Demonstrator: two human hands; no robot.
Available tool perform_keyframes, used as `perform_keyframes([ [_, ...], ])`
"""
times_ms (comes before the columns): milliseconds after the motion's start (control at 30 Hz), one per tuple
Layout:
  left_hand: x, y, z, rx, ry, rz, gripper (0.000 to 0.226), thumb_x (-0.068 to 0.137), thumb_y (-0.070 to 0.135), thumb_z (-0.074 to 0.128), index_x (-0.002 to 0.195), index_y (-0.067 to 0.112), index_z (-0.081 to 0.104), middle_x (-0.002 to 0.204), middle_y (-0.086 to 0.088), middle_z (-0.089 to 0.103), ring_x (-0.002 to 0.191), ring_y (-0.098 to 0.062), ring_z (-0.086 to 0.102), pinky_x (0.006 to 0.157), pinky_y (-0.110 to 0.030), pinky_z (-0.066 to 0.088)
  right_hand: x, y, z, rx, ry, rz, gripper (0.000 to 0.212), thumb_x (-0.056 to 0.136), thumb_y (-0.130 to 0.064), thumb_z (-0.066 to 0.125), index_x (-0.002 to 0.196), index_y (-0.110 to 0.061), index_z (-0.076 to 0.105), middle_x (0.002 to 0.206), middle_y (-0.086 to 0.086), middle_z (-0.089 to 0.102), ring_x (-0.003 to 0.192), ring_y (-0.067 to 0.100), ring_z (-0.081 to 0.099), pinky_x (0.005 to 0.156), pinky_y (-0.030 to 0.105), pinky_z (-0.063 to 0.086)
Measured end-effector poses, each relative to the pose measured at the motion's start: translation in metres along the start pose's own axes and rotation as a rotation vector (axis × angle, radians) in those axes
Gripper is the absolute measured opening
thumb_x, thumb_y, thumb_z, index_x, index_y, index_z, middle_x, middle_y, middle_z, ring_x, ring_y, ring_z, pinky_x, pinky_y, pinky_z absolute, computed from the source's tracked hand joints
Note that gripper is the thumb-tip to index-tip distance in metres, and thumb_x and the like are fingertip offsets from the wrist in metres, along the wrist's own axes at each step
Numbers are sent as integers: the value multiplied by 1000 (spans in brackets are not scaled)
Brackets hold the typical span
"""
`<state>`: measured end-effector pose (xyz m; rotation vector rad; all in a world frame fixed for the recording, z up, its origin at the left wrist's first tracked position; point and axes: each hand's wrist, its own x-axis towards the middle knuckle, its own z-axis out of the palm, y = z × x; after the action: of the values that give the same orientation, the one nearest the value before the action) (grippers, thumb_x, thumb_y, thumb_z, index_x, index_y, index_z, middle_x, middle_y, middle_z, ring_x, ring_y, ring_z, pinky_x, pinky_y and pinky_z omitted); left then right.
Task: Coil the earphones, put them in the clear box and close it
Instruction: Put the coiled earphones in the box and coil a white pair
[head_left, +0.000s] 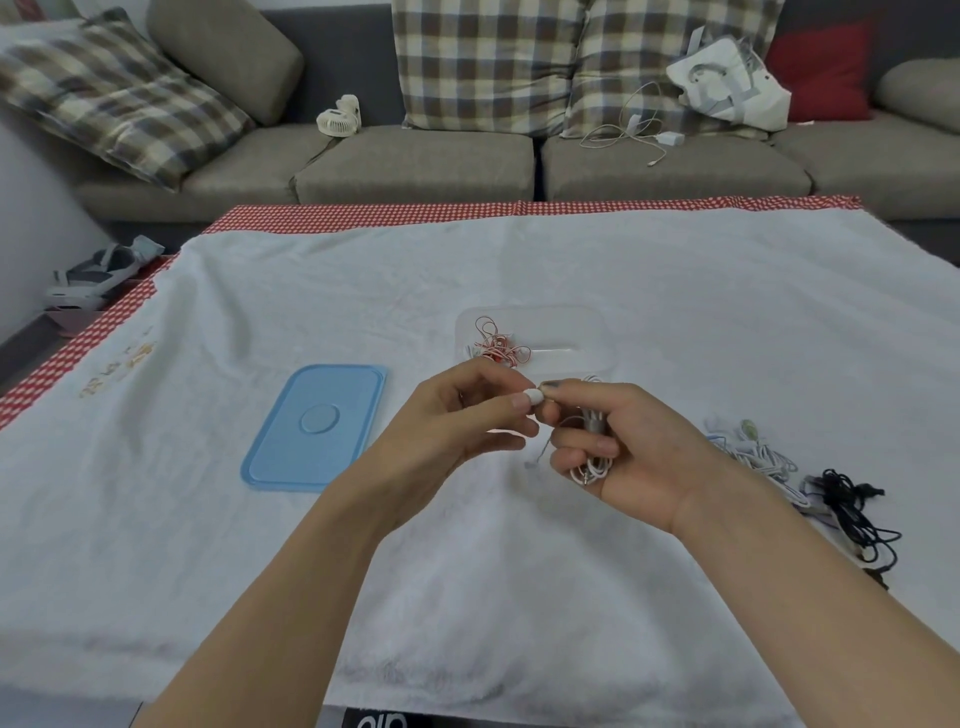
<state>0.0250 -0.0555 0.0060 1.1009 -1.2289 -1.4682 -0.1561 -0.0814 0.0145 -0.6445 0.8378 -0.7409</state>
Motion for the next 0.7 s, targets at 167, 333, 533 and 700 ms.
perform_keyframes([
  [167,2,-2,2,31,45,14,9,93,16,71,101,11,70,93,-7,74,90,-18,70,85,-31,56,1,1,0,46,11,7,23,90,-9,61,71,-11,73,70,0,57,39,5,21,47,19,31],
  [333,5,-12,2,183,8,-75,28,89,21,65,117,15,67,117,-4,73,107,-16,70,100,-40,55,0,-3,2,225,-22,24,3,80,-9,67,79,-7,70,72,0,59,37,5,22,45,17,29],
  [533,3,-25,9,504,-155,-77,13,97,11,64,106,13,72,97,1,78,95,-15,74,93,-37,56,-1,-4,2,280,-20,-2,13,76,-10,68,66,-7,76,74,1,62,36,5,21,47,16,28],
  [700,4,-22,3,492,-9,-74,11,98,16,64,103,13,72,79,4,72,73,-8,69,75,-25,59,7,-2,-9,-242,296,-180,7,92,-19,62,91,-15,67,85,3,64,38,9,31,50,24,38],
])
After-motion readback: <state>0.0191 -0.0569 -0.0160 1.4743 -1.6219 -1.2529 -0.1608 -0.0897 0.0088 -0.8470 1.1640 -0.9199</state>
